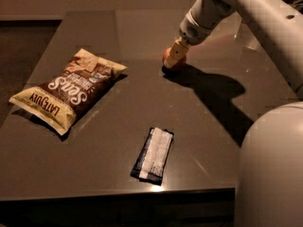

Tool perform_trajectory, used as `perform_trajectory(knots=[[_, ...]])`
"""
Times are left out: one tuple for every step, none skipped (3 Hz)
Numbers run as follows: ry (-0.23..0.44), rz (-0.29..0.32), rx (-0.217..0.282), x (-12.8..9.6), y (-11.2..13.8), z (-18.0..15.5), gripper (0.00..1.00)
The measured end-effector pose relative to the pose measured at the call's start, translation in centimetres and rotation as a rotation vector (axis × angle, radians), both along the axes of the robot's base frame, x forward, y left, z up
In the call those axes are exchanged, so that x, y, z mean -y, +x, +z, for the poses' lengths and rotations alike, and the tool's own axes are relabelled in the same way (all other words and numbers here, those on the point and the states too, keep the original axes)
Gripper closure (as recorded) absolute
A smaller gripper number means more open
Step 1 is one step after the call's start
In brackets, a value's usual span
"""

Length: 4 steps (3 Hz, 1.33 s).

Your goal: Move apple near rxbar blueberry

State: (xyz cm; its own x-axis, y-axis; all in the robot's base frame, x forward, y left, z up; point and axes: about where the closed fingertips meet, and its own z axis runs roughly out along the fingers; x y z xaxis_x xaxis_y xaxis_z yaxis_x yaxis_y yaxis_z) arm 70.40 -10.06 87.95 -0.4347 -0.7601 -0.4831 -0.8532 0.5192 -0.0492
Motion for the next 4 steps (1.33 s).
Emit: perform_trajectory(knots=[[-0.004, 0.005, 0.004, 0.1, -0.2, 0.2, 0.61], [-0.008, 0.038, 0.026, 0.0, -2.1, 1.3, 0.84], [-0.013, 0.089, 0.073, 0.1, -5.9, 3.1, 1.00], [-0.025, 0.157, 0.079, 0.0, -11.2, 2.8, 1.00]])
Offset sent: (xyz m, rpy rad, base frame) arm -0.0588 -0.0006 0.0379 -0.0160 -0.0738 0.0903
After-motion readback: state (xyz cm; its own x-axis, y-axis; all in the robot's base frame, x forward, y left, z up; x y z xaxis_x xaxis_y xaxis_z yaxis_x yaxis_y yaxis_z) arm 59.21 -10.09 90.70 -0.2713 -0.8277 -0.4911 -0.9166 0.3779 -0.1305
